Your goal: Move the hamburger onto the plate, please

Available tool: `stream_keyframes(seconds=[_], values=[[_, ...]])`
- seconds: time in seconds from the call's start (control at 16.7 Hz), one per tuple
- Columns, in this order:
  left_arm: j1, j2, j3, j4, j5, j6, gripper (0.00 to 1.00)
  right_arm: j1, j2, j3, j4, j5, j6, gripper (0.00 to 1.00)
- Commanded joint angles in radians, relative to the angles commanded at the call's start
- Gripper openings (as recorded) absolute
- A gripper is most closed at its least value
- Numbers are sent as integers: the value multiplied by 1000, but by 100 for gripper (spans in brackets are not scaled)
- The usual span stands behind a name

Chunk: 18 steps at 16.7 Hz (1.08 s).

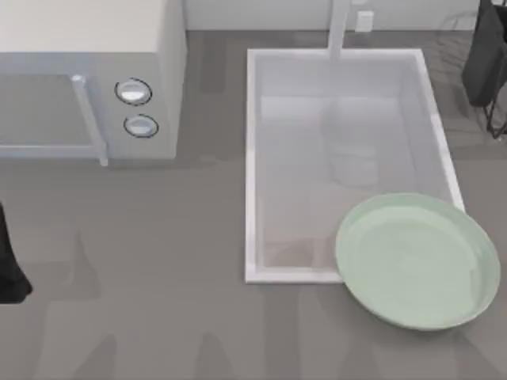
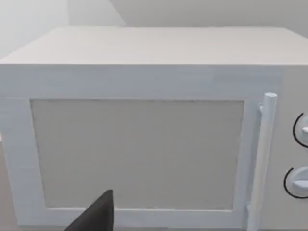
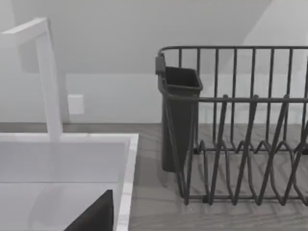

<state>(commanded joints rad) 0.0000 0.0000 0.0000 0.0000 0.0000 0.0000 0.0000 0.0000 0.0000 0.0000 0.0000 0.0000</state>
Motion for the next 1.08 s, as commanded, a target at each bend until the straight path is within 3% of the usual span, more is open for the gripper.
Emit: stream_keyframes(seconds=[0.42,1.08], values=[[0,0,0,0,0,0,100,-13,162,123,-134,-3,-99,100],[0,0,0,0,0,0,100,-82,1134,631,-754,-7,-522,100]])
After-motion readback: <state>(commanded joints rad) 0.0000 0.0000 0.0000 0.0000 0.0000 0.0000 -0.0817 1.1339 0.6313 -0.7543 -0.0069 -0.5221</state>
